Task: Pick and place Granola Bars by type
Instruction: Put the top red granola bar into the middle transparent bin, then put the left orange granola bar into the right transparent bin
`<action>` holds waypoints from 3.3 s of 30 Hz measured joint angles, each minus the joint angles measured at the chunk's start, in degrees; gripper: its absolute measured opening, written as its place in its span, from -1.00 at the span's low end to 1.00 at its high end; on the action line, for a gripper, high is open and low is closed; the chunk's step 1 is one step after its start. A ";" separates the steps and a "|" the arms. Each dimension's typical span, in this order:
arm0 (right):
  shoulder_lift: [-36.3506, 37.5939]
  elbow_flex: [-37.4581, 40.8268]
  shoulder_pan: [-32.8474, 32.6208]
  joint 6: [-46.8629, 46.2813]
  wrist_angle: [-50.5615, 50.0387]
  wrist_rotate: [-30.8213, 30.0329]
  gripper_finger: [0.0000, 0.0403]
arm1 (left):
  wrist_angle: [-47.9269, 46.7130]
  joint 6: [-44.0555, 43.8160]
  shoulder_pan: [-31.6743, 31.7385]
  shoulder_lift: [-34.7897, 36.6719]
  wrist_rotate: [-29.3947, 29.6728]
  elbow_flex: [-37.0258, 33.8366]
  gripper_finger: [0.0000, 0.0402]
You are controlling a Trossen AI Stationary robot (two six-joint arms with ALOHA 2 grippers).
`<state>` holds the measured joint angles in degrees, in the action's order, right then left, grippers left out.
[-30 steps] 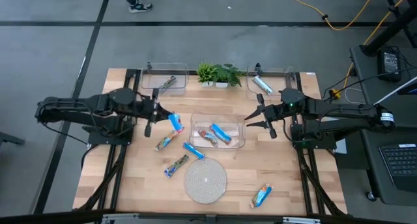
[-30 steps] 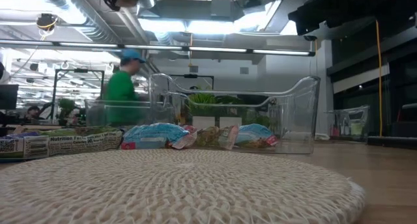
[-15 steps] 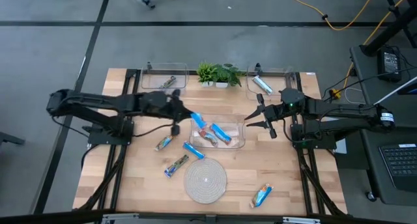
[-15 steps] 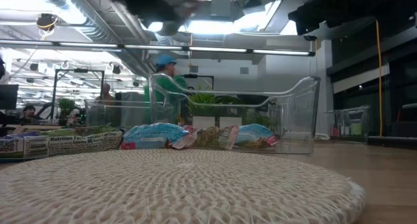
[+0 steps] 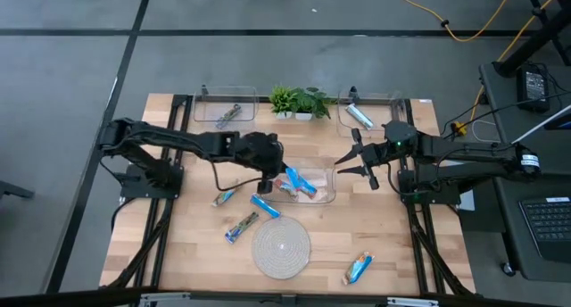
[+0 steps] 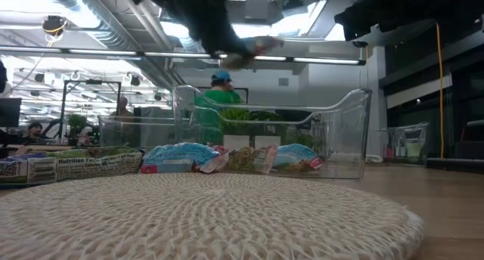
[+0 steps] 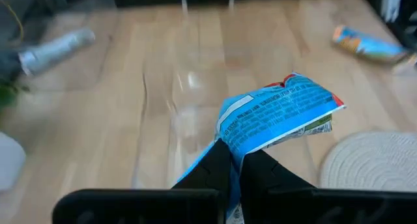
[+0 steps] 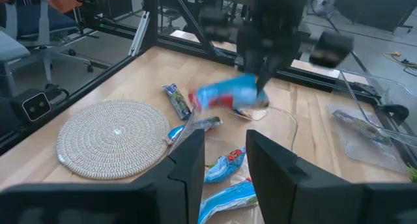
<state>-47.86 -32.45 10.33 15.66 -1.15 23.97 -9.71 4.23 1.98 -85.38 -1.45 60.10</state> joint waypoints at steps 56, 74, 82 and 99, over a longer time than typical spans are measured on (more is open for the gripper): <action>-0.04 0.00 -0.02 0.00 -0.53 -0.34 -0.43 | -24.22 0.33 -4.94 3.44 24.04 4.81 0.07; -0.04 0.00 -0.02 0.00 -0.52 -0.53 -0.43 | -50.09 -32.76 -12.02 9.39 25.41 -1.46 0.07; -0.04 0.00 -0.02 0.00 -0.52 -0.51 -0.43 | -45.67 -41.40 -13.99 9.37 21.29 -11.85 0.07; -0.04 0.00 -0.02 0.00 -0.52 -0.49 -0.43 | -29.98 -40.82 -15.13 9.36 12.67 -20.39 0.29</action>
<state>-47.90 -32.45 10.31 15.66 -1.67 23.49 -39.70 -36.59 -13.15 -76.02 11.22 39.71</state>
